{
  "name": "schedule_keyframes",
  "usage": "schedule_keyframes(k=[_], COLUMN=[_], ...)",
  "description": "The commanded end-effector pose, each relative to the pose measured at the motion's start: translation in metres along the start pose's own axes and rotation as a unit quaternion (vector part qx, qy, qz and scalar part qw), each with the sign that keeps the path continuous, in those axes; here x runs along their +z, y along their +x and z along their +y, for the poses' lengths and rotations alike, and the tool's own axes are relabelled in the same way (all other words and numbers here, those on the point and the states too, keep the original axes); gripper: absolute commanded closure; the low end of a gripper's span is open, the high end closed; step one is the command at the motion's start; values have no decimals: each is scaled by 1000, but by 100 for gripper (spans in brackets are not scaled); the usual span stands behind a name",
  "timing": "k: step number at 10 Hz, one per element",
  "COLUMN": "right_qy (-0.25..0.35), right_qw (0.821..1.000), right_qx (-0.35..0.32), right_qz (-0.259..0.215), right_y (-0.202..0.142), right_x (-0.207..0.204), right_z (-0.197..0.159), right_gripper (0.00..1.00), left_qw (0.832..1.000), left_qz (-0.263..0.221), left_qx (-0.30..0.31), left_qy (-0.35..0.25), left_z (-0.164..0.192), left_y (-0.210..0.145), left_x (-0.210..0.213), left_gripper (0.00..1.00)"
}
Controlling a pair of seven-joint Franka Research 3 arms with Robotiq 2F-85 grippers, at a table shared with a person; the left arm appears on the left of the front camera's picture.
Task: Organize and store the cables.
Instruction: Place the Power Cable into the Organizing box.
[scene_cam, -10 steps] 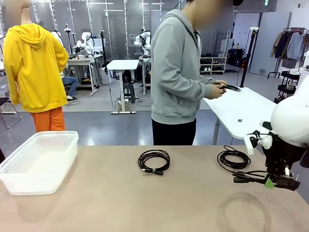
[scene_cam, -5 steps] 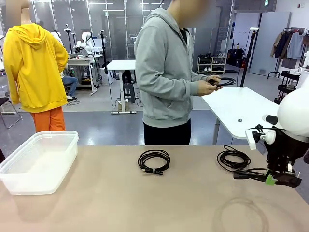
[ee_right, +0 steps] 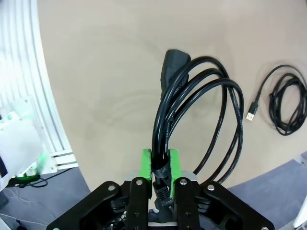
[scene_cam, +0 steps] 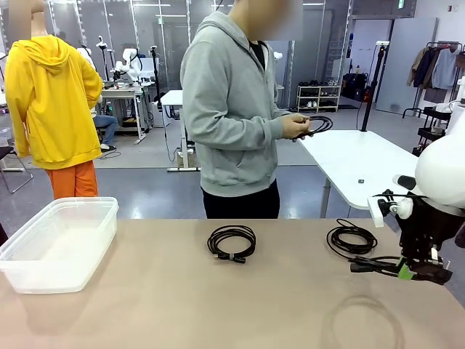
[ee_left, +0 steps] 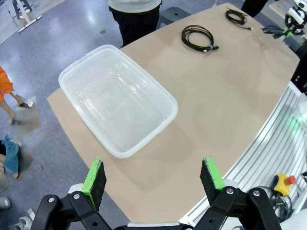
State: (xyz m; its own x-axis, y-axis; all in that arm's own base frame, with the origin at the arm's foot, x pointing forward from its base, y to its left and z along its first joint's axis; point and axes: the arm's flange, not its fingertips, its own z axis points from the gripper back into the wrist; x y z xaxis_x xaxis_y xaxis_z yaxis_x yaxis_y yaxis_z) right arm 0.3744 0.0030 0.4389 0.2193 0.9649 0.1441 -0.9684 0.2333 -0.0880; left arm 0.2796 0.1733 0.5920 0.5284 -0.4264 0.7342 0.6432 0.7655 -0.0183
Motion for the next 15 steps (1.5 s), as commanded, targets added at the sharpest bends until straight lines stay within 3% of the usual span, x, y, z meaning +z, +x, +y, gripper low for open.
schedule_keyframes(k=[1, 5, 7, 9, 12, 15], right_qy=[-25, -33, -36, -70, -76, -24], right_qw=[999, 995, 990, 985, 986, 985], right_qx=[26, 89, 133, 152, 144, 161], right_qz=[-15, 16, -1, 36, 31, 51], right_y=[39, 178, 251, 320, 365, 378], right_x=[18, 14, -2, -22, -54, -90], right_z=[-1, 9, 20, 25, 32, 48], right_gripper=[82, 82, 82, 82, 82, 82], left_qw=[1000, 1000, 1000, 1000, 1000, 1000], left_qz=[-2, -2, -2, -2, -2, -2], left_qx=[1, 1, 1, 1, 1, 1], left_qy=[0, 0, 0, 0, 0, 0], left_z=[1, 1, 1, 1, 1, 1], left_y=[2, 2, 2, 2, 2, 2], left_x=[2, 2, 2, 2, 2, 2], left_gripper=[0, 0, 0, 0, 0, 0])
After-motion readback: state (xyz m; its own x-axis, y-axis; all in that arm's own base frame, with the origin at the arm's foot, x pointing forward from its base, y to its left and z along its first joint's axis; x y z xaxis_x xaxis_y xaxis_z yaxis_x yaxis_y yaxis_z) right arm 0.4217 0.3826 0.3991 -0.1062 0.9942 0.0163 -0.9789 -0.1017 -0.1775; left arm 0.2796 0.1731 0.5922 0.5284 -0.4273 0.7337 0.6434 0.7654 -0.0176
